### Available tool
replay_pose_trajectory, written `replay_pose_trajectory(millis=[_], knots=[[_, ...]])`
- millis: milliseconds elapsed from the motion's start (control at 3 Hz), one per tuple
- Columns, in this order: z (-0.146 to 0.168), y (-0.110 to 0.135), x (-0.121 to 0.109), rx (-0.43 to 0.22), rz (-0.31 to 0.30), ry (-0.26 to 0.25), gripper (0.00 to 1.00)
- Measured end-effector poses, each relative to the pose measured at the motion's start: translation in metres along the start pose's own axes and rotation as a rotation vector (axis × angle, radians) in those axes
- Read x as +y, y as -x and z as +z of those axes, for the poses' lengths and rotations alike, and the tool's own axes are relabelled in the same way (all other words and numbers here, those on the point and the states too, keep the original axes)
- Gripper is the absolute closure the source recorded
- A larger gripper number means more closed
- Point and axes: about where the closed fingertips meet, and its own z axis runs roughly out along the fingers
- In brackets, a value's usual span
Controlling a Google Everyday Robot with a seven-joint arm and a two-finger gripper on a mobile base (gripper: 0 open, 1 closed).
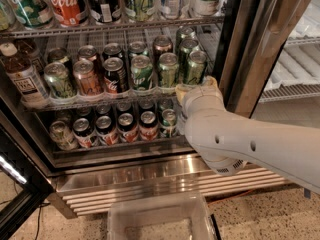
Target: Pick green can from middle shelf of fridge
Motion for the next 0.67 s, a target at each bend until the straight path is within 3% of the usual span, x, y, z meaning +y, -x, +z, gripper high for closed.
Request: replay_pose_trajectory(millis=[667], knots=[[0.023, 0.0025, -0.0093, -0.008, 0.019, -0.069, 0.39]])
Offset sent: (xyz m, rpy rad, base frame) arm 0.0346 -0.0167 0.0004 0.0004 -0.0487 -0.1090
